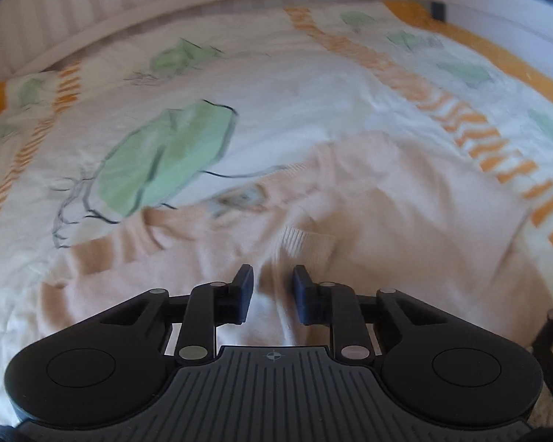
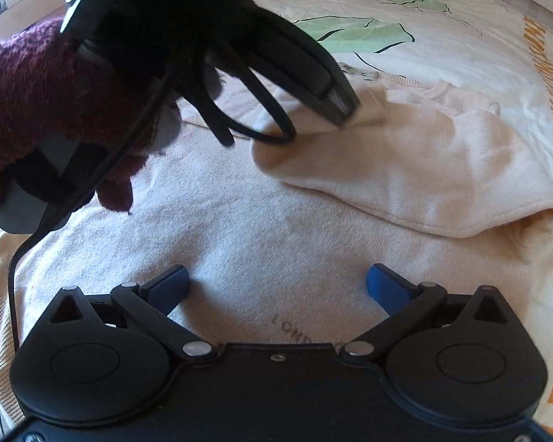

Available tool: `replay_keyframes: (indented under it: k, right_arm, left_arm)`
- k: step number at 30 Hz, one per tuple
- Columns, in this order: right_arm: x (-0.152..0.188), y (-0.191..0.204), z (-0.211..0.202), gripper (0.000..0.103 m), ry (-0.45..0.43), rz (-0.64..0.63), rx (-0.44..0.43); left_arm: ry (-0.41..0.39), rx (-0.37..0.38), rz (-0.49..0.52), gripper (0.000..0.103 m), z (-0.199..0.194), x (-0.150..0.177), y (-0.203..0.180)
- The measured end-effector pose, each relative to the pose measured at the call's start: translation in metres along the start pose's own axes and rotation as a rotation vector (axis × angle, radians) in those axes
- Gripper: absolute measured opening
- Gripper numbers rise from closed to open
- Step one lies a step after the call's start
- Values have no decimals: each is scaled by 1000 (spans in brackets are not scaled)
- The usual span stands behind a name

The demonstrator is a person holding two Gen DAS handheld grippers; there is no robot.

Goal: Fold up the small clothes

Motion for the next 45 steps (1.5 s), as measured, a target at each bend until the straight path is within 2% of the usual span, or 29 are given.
replay_keyframes:
  k: [4, 6, 8, 10, 11, 13, 14, 15, 20, 23, 25, 27, 28, 29, 33, 35, 37, 41, 43, 45]
  right_arm:
    - [-1, -2, 2, 103, 3, 3, 4]
    - [-3, -3, 2, 103, 4, 4, 6]
    - [-3, -3, 1, 103, 4, 5, 6]
    - [-4, -4, 2, 103, 3, 5, 6]
    - [-4, -4, 3, 103, 2, 6, 6]
    - [-5, -5, 3, 103, 0, 6, 7]
    - [-5, -6, 3, 103, -1, 7, 7]
    - [-4, -5, 3, 103, -2, 7, 7]
    - [-3, -3, 1, 103, -7, 6, 4]
    - [-2, -4, 1, 103, -7, 7, 2]
    - [-2, -5, 1, 103, -7, 6, 2]
    - [-2, -4, 1, 103, -8, 7, 2]
    - [-2, -4, 1, 103, -8, 8, 2]
    - [-2, -4, 1, 103, -8, 7, 2]
    - [-2, -5, 1, 103, -8, 8, 0]
    - [-2, -5, 1, 103, -6, 9, 2]
    - [-2, -5, 2, 103, -6, 12, 4]
    - [-2, -6, 3, 103, -8, 11, 7]
    - [-2, -6, 3, 103, -8, 12, 7]
    - [-2, -4, 2, 103, -9, 12, 7]
  left_arm:
    - [21, -67, -148, 21, -3, 17, 45]
    - [56, -85, -198, 21, -2, 33, 67]
    - [114, -74, -249, 21, 0, 48, 83]
    - [144, -27, -294, 24, -2, 55, 91]
    - [143, -15, -298, 31, -4, 54, 92]
    - [104, 7, -268, 52, -12, 44, 85]
    - [75, 32, -233, 72, -16, 36, 76]
    - [55, 55, -200, 81, -19, 30, 66]
    - [-28, 166, -3, 81, -28, -1, -5]
    - [-34, 181, 87, 79, -21, -7, -35]
    - [-16, 174, 115, 57, -11, -6, -45]
    - [16, 155, 113, 17, 1, -3, -47]
    - [20, 152, 102, 7, 5, -3, -45]
    - [11, 149, 80, 4, 6, -3, -40]
    - [-69, 66, -75, 4, -13, -10, 6]
    - [-97, 27, -141, 4, -25, -5, 32]
    - [-91, -29, -199, 4, -33, 11, 60]
    - [14, -59, -302, 7, -27, 48, 103]
    - [87, -13, -346, 10, -19, 66, 113]
    - [148, 37, -384, 35, -14, 81, 118]
Point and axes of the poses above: each gripper's, at about its wrist camera, not at the fingertips, and z roughly the way its jaws point, y to its left, x to its underside, the point moved 9 cm from there along z, roughly the way its jaws point, and after that the axes turned 12 degrees about -x, right-handed, at the moved point
